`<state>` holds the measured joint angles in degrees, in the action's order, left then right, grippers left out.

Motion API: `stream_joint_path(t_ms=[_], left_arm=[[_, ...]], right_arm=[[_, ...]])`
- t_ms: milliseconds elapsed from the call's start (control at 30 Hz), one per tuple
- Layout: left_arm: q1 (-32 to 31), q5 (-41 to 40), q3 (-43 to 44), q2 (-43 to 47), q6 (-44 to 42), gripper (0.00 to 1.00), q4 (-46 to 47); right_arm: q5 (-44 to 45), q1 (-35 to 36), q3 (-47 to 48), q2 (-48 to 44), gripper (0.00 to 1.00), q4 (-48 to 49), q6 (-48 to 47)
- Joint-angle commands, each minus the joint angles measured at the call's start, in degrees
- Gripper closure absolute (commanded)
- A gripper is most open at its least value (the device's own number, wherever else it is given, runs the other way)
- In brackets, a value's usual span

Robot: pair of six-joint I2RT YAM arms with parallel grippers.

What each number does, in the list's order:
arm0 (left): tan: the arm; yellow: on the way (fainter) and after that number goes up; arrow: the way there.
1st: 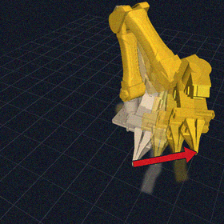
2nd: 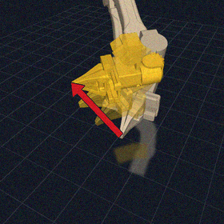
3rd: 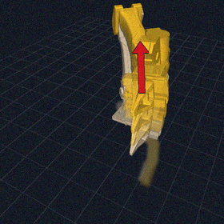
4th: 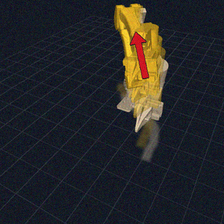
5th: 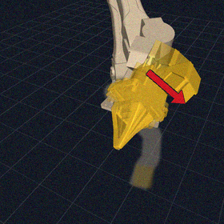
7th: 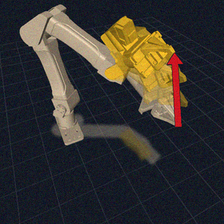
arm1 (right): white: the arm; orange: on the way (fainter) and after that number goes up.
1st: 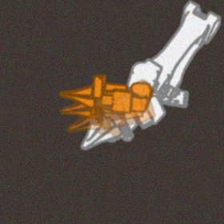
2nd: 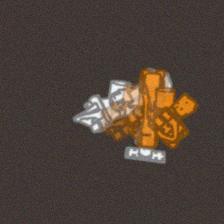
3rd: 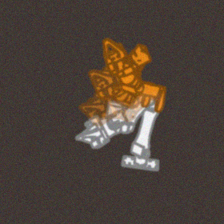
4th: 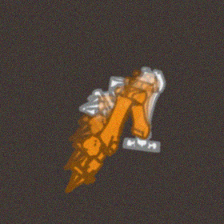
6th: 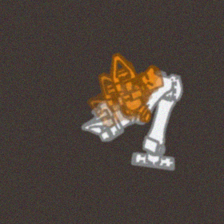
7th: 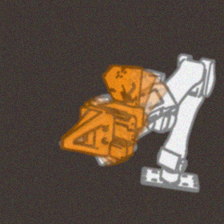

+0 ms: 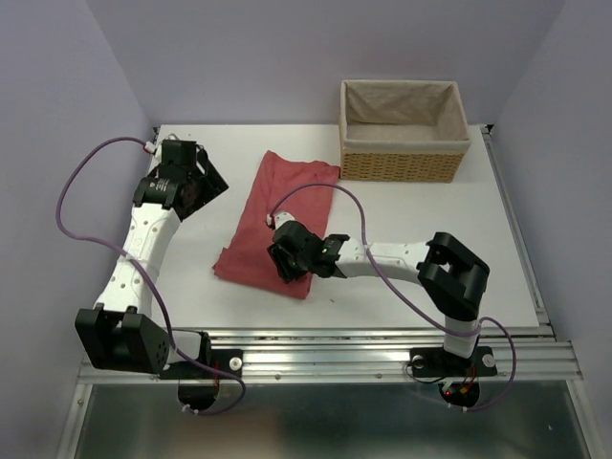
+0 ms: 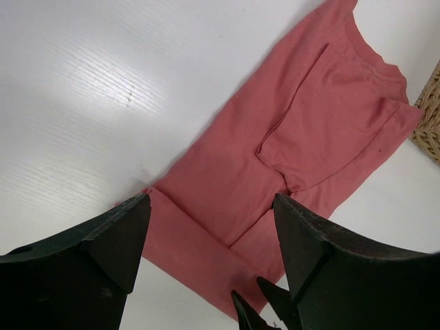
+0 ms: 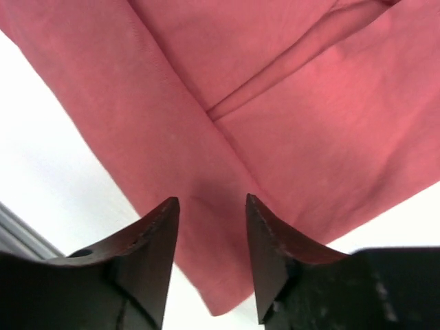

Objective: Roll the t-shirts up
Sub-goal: Roll the T-shirt to the center of the board.

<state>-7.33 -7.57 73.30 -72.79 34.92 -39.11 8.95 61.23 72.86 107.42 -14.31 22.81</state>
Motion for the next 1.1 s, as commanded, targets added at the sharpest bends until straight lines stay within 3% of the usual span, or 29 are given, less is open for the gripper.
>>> stream_joint_path(t_ms=[0,133,433,600,833,1067], left_arm=[[3.54,2.11,6.05,-1.29,-3.71,0.17,-2.81],[6.18,3.09,7.91,-1.74,-3.80,0.17,-3.34],[12.60,6.60,7.65,-0.86,-5.21,0.17,-3.51],[14.28,9.68,7.21,-1.73,-5.47,0.17,-2.81],[14.36,10.04,4.40,-0.33,-5.56,0.17,-1.93],[14.45,9.24,2.38,1.87,-5.65,0.17,-0.79]], right_arm=[[4.93,1.25,2.28,-1.86,0.49,-1.25,-8.73],[4.94,2.74,2.11,-2.47,0.33,1.37,-17.86],[6.34,7.40,3.60,0.94,0.29,7.19,-31.67],[5.73,7.94,5.36,3.50,0.22,7.54,-32.74],[5.55,8.47,7.03,6.49,0.21,8.41,-33.18],[10.90,8.47,7.04,10.88,0.24,11.13,-34.58]])
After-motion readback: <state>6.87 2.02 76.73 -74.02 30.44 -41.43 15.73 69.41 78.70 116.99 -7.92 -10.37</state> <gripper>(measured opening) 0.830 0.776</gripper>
